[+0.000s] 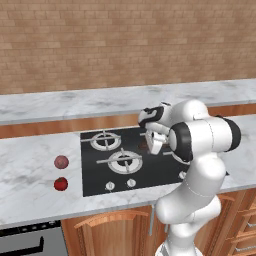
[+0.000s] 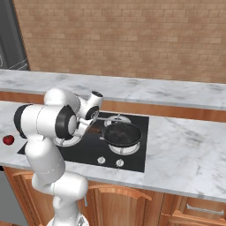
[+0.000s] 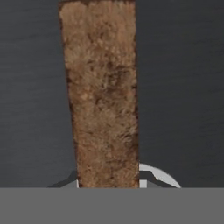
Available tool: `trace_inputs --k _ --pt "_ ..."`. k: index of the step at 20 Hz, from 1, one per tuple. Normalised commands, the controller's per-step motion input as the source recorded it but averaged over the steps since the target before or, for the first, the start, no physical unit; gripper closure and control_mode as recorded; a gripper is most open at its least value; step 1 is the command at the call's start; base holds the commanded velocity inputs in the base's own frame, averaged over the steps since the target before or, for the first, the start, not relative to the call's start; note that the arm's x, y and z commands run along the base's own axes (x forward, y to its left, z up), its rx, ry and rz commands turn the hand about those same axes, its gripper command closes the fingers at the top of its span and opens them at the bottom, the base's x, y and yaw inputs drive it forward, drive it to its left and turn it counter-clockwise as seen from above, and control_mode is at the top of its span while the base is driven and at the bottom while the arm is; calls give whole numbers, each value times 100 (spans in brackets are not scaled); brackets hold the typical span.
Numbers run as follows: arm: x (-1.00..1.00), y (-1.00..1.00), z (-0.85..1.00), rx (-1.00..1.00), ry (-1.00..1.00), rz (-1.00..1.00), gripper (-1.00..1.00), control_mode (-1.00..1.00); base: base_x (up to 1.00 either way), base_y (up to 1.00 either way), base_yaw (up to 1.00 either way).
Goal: Place the pan on the front right burner on the stove. Then place the tomato and the onion in the pan and turn on the front right burner.
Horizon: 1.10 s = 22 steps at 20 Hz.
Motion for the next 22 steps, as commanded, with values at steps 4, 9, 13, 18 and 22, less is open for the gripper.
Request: trace_inputs --k 4,9,13,18,22 --pt "0 -2 -1 -1 -5 2 100 -100 0 0 0" --pt "0 -6 0 -1 -5 3 100 -100 0 0 0" --pt "-6 -5 0 -1 -4 4 100 -100 0 0 0" --pt "-22 0 0 -1 0 2 -100 -100 0 0 0" --pt "-23 0 18 -2 0 0 -100 -100 0 0 0"
